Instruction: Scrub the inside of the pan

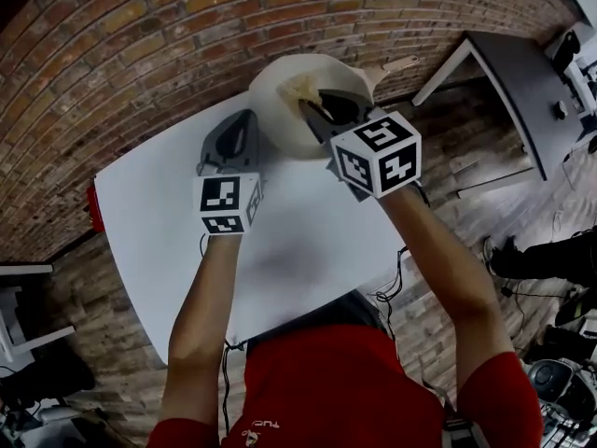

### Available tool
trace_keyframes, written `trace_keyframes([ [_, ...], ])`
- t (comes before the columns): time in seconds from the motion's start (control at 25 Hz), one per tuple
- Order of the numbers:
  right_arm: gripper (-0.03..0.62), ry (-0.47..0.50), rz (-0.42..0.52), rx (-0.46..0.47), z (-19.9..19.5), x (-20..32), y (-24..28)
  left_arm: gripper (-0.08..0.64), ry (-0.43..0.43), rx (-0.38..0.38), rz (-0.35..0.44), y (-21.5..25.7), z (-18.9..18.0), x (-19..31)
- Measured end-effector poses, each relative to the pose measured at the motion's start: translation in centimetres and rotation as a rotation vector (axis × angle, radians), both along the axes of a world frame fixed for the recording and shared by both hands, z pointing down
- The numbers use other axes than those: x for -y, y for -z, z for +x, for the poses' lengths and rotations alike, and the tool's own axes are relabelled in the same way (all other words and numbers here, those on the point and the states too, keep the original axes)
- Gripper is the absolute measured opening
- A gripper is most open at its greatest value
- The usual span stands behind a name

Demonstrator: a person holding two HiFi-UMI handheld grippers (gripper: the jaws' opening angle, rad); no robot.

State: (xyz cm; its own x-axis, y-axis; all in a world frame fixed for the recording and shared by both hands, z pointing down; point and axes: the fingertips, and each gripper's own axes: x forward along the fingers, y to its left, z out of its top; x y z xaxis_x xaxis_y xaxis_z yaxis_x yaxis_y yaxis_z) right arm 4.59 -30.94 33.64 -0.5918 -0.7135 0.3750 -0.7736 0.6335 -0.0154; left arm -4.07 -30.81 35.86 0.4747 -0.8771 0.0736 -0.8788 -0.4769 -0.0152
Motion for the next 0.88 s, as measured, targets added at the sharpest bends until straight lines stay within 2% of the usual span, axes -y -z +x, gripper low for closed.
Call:
trace_keyframes([
  [0.28, 0.075, 0.042, -0.206, -0.079, 0.5, 6.0, -5.7, 0.014, 0.098, 0.029, -0.045, -2.9, 0.2, 3.1],
  [0.44, 0.075, 0.050, -0.289, -0.137, 0.5, 8.8, -8.2, 0.014, 0.157, 0.042, -0.065, -4.1, 0.5, 4.2],
  [0.6, 0.075, 0.058, -0.370, -0.189, 0.3, 10.3, -11.6, 0.014, 0.166, 0.036, -0.075, -4.9, 1.2, 5.0],
  [0.88, 0.075, 0.078, -0.460, -0.246, -0.9, 11.3, -16.5, 0.014, 0.177, 0.003, -0.087, -6.3, 1.1, 6.4],
])
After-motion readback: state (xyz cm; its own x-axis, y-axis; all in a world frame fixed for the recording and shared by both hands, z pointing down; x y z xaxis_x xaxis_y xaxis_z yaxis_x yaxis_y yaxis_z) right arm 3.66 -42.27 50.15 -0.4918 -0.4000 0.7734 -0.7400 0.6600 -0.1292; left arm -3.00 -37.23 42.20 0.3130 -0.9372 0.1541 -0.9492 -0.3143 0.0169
